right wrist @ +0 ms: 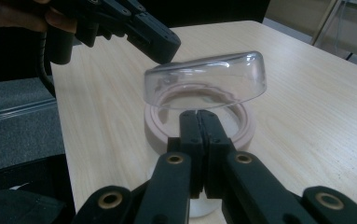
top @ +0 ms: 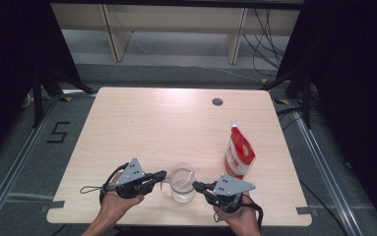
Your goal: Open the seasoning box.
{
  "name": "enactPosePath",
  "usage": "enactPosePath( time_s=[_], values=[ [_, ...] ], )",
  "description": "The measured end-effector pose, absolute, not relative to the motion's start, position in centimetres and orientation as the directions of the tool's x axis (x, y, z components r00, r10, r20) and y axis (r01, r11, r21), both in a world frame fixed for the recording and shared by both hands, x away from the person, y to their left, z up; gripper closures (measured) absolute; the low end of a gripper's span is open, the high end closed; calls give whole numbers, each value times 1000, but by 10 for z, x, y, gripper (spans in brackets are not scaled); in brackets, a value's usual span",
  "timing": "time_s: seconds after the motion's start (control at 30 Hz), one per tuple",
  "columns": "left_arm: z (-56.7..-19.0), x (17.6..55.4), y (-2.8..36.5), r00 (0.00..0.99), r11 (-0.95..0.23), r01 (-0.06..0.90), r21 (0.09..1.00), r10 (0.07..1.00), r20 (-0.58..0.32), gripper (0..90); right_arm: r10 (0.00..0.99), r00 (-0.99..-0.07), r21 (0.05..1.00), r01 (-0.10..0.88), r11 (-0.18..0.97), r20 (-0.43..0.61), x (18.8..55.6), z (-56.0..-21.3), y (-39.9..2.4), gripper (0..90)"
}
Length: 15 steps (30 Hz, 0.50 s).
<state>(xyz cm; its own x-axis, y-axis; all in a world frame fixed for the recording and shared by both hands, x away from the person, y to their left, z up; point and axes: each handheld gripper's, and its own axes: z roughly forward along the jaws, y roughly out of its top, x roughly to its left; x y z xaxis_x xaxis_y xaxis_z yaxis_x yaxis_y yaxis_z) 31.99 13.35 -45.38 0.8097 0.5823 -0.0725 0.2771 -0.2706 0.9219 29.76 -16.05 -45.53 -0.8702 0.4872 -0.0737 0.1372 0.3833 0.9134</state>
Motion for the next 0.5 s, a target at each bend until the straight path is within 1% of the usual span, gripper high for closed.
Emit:
enactPosePath(
  time_s=[0.17, 0.2, 0.27, 0.37, 0.5],
  values=[
    [-454, 320, 138, 811, -284, 274, 919, 581, -62, 734, 489, -868, 912, 128, 390, -87, 298, -454, -160, 900],
    [-455, 319, 138, 811, -273, 285, 919, 580, -79, 700, 486, -871, 911, 137, 389, -76, 297, -455, -159, 900],
    [-456, 317, 140, 816, -284, 285, 915, 573, -77, 614, 484, -871, 911, 130, 391, -84, 297, -455, -158, 900],
    [-459, 316, 143, 824, -315, 267, 911, 565, -46, 528, 481, -873, 915, 124, 384, -83, 297, -454, -156, 899],
    [-467, 313, 145, 812, -310, 307, 900, 579, -78, 399, 476, -874, 917, 108, 385, -97, 296, -453, -154, 897]
  ],
)
